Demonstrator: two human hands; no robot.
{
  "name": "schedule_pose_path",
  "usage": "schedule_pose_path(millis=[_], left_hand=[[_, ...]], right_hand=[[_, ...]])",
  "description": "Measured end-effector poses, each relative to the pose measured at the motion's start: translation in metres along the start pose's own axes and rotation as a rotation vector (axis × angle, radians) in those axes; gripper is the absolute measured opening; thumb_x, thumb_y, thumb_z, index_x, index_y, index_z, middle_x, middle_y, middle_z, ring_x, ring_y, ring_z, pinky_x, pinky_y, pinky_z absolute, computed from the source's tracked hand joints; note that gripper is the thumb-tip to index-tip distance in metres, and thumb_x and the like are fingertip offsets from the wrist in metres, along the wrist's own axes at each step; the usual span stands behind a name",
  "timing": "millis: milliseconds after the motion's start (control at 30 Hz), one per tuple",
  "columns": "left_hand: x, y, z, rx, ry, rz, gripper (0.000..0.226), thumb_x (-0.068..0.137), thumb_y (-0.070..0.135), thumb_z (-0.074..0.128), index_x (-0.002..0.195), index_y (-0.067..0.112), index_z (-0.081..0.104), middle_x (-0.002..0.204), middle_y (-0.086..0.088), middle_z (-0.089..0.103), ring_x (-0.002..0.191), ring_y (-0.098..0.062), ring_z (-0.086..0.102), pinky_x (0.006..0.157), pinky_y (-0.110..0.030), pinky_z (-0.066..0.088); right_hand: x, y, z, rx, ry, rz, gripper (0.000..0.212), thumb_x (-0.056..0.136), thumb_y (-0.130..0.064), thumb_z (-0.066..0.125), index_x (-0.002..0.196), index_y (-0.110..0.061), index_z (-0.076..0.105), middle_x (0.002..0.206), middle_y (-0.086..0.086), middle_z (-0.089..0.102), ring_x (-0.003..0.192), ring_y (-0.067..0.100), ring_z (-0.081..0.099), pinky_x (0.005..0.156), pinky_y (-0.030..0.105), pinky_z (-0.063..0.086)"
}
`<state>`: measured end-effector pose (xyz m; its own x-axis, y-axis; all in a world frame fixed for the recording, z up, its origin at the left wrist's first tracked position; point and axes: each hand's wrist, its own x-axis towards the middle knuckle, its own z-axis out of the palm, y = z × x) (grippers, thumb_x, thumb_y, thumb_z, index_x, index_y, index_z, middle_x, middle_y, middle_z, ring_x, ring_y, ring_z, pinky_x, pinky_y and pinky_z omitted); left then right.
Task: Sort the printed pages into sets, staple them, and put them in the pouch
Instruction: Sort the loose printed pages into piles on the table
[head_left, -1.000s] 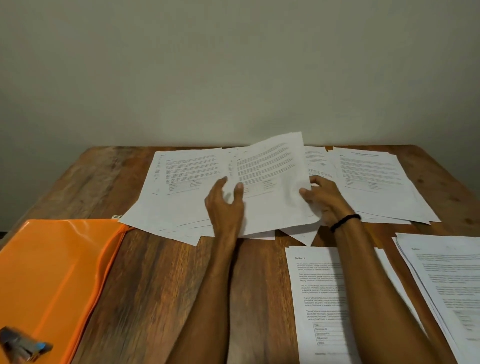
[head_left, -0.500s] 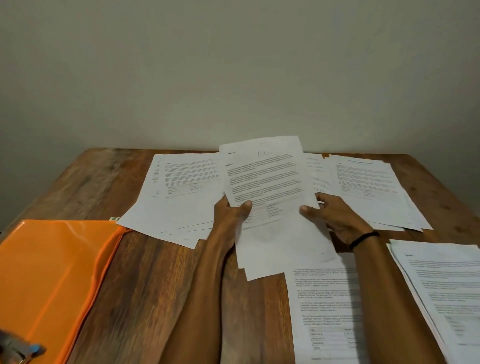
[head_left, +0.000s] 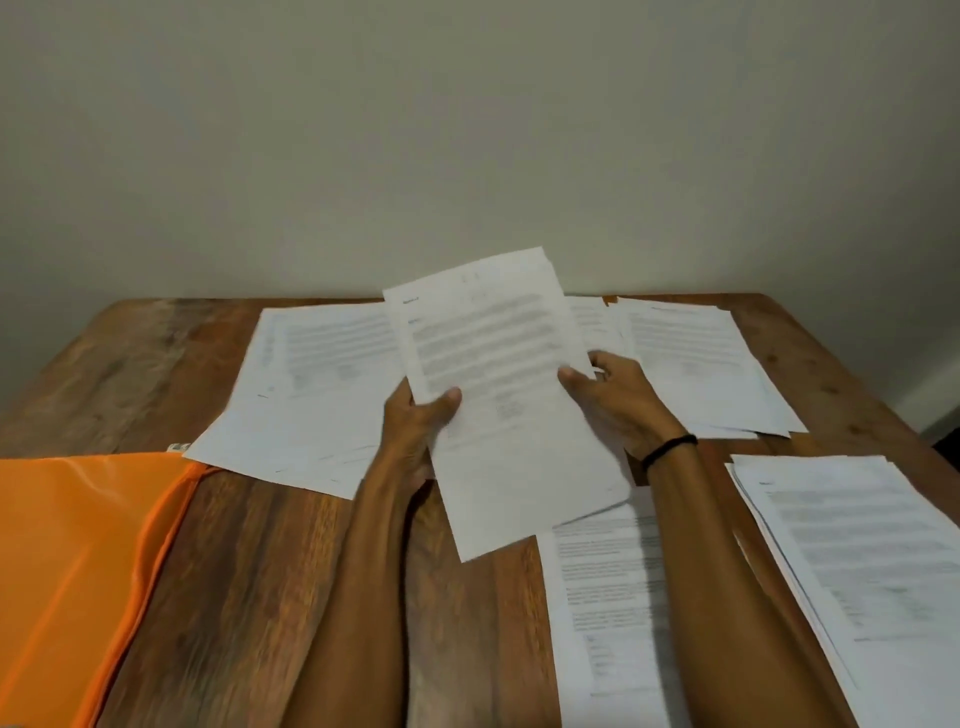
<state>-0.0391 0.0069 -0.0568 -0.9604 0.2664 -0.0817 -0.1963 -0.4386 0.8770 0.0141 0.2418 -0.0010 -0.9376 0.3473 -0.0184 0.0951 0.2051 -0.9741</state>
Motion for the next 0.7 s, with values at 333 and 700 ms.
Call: schedule_pose_path(millis=[333, 700], left_hand=[[-0.05, 0.032, 0.07, 0.343, -0.164, -0.115, 0.029, 0.096, 0.022, 0.066, 0.124, 0.015, 0.067, 0.116, 0.0, 0.074, 0.105, -0.021, 0.072, 0.096, -0.043, 0.056], [-0.184, -0.065, 0.085, 0.618, -0.189, -0.135, 0.04, 0.095, 0.015, 0.067, 0.133, 0.023, 0.058, 0.126, 0.004, 0.069, 0.113, -0.015, 0.067, 0.093, -0.035, 0.057]], right_hand=[[-0.062, -0.025, -0.081, -0.369, 0.133, 0.116, 0.041, 0.089, -0.034, 0.074, 0.073, -0.002, 0.055, 0.072, 0.008, 0.06, 0.064, 0.015, 0.051, 0.059, 0.022, 0.043], [-0.177, 0.03, -0.122, -0.672, 0.197, 0.375, 0.03, 0.084, -0.023, 0.079, 0.108, -0.008, 0.067, 0.109, 0.009, 0.07, 0.103, 0.028, 0.064, 0.088, 0.033, 0.05]])
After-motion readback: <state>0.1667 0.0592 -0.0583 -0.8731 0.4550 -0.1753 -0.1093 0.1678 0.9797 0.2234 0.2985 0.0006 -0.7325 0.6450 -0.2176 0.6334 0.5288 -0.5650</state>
